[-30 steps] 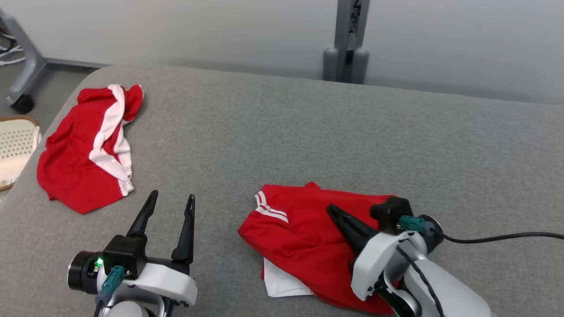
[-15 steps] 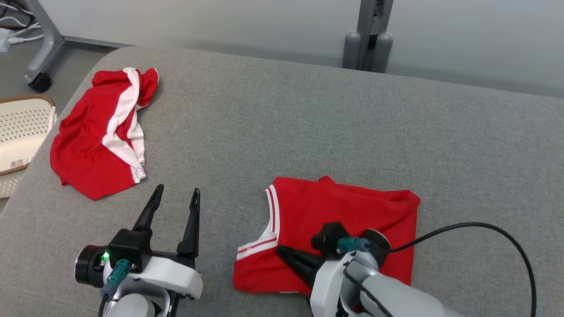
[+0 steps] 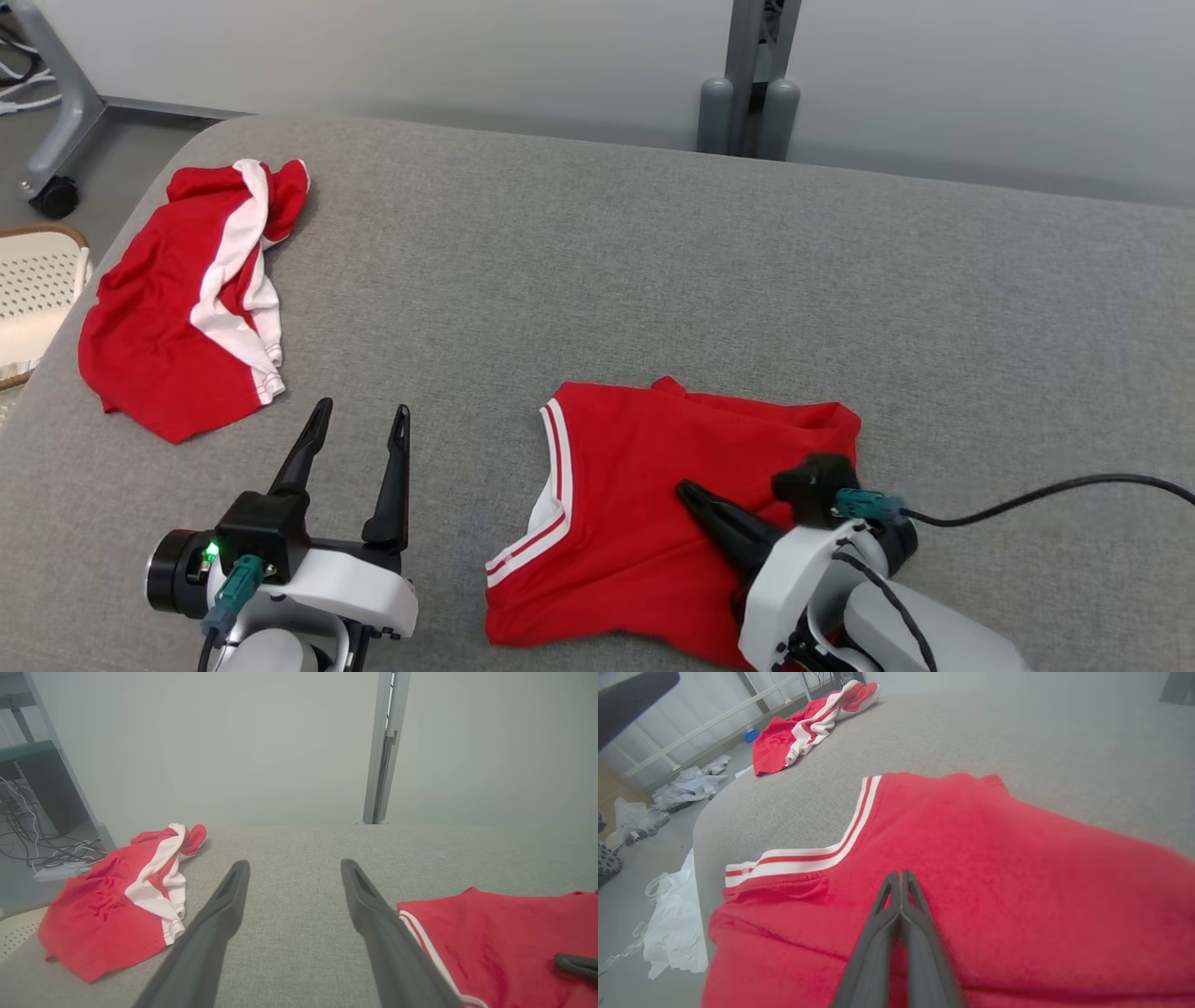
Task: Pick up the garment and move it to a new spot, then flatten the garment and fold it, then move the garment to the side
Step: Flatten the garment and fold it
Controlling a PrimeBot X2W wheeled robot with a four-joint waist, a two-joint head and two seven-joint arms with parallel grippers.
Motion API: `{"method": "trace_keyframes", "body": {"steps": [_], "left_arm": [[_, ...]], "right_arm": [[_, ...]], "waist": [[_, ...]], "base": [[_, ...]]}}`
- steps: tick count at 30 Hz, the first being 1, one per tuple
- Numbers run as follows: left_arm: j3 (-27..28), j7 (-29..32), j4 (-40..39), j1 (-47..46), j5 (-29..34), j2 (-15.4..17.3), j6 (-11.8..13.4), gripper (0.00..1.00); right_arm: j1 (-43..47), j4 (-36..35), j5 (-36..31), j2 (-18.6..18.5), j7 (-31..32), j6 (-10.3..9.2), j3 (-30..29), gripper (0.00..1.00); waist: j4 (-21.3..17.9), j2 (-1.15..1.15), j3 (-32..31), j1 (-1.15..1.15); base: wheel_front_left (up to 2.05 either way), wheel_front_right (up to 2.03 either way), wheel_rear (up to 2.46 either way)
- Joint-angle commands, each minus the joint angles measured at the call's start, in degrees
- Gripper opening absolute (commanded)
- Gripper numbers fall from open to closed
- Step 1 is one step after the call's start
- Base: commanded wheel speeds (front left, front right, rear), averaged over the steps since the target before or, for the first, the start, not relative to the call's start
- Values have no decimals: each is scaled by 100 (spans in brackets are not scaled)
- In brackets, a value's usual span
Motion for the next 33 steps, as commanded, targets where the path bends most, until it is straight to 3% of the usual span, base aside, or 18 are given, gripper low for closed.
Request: {"method": "trace_keyframes", "body": {"steps": [1, 10, 15, 16, 19, 20, 33], "left_arm": [[34, -26, -11, 47, 8, 36, 3, 100], [79, -24, -74, 101, 59, 133, 28, 100], [120, -24, -146, 166, 71, 196, 72, 100], [133, -24, -167, 183, 74, 219, 92, 100], [162, -14, -244, 200, 75, 287, 120, 100], [175, -3, -269, 215, 73, 303, 143, 100], [319, 123, -615, 450, 7, 508, 326, 100]], "right_arm": [[116, -37, -62, -72, -39, 1, -112, 0], [913, -740, -601, -322, -31, 1, -1350, 0], [1445, -1647, -1033, -348, -32, 1, -2507, 0], [1544, -1821, -1189, -367, -32, 1, -2761, 9], [1798, -2304, -1533, -348, -32, 1, -3391, 91], [1885, -2439, -1604, -325, -32, 1, -3588, 100], [2853, -3378, -2629, -166, 129, 1, -5252, 100]], "waist": [[-78, 0, -21, 0], [-393, 0, -120, 0], [-589, 0, -209, 0], [-632, 0, -230, 0], [-770, 0, -276, 0], [-814, 0, -286, 0], [-1265, 0, -533, 0]], "base": [[0, 0, 0], [0, 0, 0], [0, 0, 0], [0, 0, 0], [0, 0, 0], [0, 0, 0], [0, 0, 0]]}}
